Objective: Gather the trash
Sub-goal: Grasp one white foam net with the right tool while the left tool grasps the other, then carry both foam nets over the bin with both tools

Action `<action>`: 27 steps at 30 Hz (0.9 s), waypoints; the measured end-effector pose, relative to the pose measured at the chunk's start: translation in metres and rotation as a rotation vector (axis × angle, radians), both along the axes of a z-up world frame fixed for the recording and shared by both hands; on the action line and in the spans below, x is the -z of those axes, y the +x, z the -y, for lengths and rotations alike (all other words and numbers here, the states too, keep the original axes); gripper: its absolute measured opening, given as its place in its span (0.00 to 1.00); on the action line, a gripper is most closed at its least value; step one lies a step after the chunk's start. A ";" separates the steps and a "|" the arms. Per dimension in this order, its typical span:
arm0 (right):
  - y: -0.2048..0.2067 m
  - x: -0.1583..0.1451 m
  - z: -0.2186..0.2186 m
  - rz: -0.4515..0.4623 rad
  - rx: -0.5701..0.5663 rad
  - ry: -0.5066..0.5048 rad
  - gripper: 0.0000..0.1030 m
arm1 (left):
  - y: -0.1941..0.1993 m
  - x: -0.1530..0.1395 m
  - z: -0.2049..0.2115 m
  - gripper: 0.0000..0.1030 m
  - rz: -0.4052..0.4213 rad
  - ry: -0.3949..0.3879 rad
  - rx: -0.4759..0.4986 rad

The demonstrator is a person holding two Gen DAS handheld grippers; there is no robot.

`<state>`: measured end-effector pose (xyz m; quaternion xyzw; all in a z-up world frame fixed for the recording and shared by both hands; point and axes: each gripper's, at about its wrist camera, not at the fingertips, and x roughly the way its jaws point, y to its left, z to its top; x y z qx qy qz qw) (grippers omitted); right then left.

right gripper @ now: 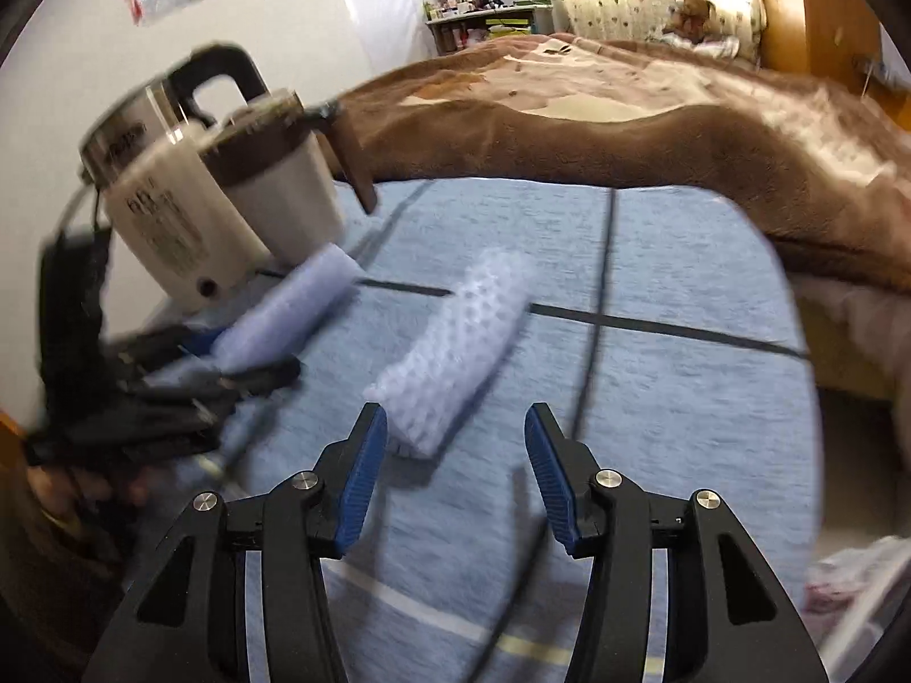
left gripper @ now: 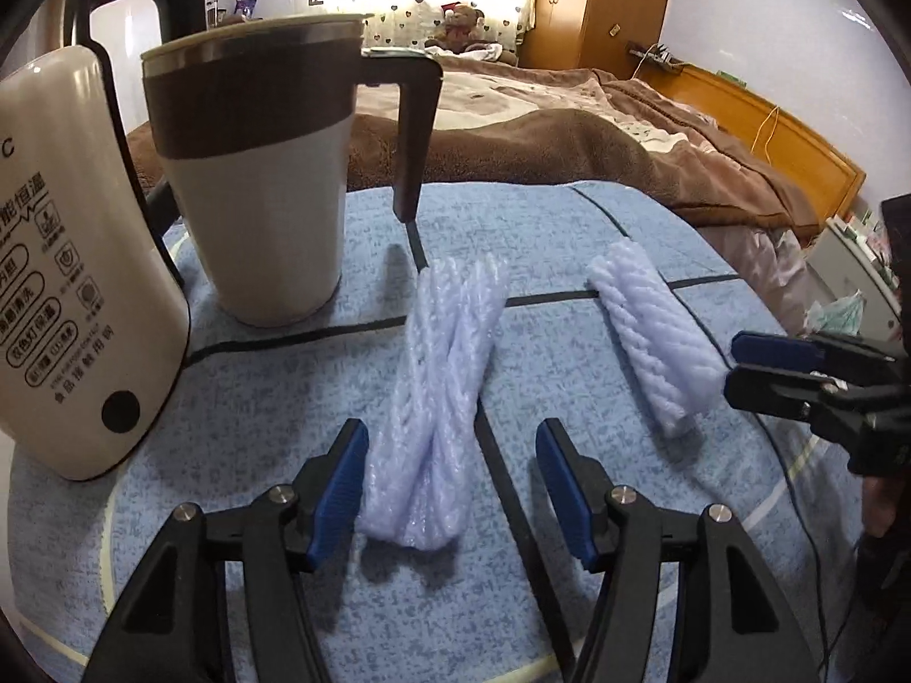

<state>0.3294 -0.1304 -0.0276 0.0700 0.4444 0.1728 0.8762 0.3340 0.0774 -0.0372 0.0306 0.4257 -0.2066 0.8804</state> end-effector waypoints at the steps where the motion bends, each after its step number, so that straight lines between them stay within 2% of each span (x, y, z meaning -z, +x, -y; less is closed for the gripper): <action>1: 0.001 0.000 0.002 -0.008 0.024 0.017 0.50 | 0.000 -0.001 -0.001 0.62 0.000 -0.017 0.008; 5: 0.000 -0.007 0.003 0.034 0.057 0.030 0.50 | 0.003 -0.005 -0.008 0.62 0.018 -0.036 -0.014; 7: 0.003 -0.009 0.000 0.037 0.060 0.031 0.50 | 0.006 -0.002 -0.010 0.61 0.004 -0.046 -0.036; 9: 0.010 -0.010 -0.003 0.032 0.064 0.075 0.50 | 0.008 0.002 -0.012 0.61 -0.016 -0.047 -0.051; 11: 0.020 -0.007 -0.008 0.017 0.087 0.062 0.50 | 0.008 0.004 -0.013 0.61 -0.015 -0.041 -0.058; 17: 0.039 0.014 -0.018 -0.046 0.129 0.015 0.50 | 0.009 0.005 -0.012 0.45 -0.022 -0.068 -0.066; 19: 0.040 0.019 -0.020 -0.060 0.141 0.000 0.41 | 0.008 0.004 -0.011 0.33 -0.020 -0.077 -0.073; 21: 0.038 0.020 -0.020 -0.054 0.147 -0.003 0.33 | 0.007 0.005 -0.006 0.29 -0.030 -0.089 -0.059; 23: 0.035 0.019 -0.018 -0.051 0.145 0.001 0.30 | 0.004 0.004 -0.001 0.27 -0.024 -0.062 -0.057; 27: 0.026 0.014 -0.014 -0.043 0.140 0.021 0.28 | -0.007 -0.001 0.007 0.26 -0.015 -0.056 -0.050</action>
